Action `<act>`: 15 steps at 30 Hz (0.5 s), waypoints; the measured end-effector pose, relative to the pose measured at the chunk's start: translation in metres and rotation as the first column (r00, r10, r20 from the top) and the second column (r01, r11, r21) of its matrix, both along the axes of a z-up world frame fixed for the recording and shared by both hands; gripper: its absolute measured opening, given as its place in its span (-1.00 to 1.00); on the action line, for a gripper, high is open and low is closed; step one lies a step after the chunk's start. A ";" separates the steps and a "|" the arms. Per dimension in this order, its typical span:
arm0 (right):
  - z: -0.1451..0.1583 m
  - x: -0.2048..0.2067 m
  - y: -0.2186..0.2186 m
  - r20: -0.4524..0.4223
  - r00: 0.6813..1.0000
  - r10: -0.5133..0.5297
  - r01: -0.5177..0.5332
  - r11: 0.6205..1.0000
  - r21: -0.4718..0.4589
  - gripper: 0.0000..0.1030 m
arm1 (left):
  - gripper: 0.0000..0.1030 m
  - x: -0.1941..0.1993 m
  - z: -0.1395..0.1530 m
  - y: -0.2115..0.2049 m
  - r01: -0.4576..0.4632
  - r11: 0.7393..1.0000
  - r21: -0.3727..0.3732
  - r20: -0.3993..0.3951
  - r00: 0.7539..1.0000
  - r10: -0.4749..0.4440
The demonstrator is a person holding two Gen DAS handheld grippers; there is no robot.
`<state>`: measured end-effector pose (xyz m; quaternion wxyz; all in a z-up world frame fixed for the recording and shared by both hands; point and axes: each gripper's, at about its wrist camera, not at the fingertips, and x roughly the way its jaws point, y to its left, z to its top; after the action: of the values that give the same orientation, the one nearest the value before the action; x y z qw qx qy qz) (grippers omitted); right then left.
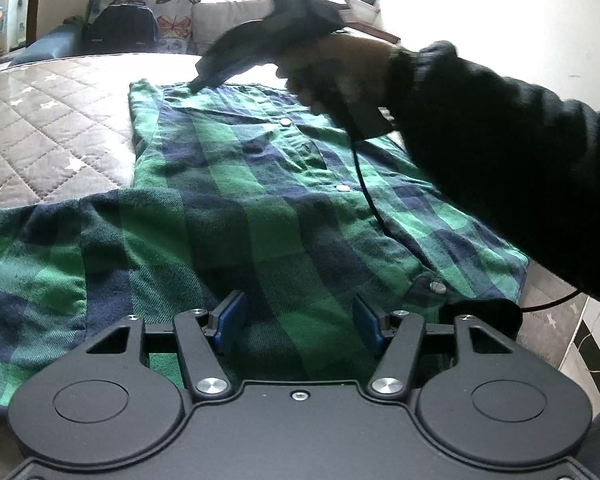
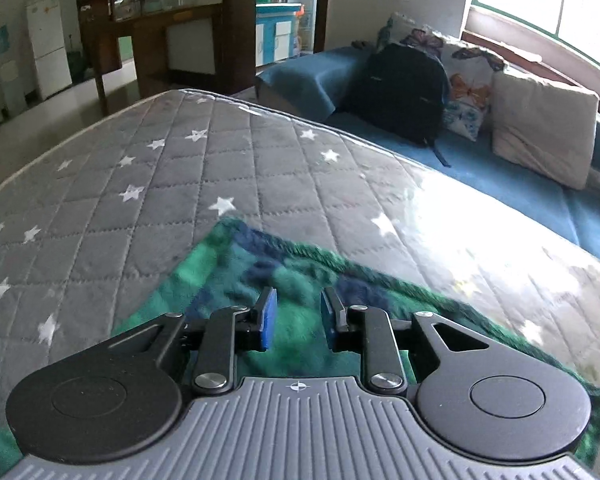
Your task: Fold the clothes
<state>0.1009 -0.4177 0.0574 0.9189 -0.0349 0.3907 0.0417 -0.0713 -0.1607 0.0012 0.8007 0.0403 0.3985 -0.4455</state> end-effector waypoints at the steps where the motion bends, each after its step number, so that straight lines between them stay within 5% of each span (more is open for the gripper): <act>1: 0.001 -0.008 -0.008 -0.003 1.000 -0.014 0.014 1.000 -0.005 -0.51 | 0.21 0.000 0.000 0.000 0.000 1.000 0.000 0.000 1.000 0.000; 15: -0.021 -0.055 -0.117 -0.088 0.951 -0.296 0.291 0.955 -0.065 -0.49 | 0.24 -0.003 0.001 -0.003 -0.008 1.000 0.012 0.012 1.000 0.008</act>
<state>0.0455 -0.5344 0.0367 0.8937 0.0021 0.4366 -0.1036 -0.0747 -0.1636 0.0017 0.8048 0.0461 0.3963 -0.4395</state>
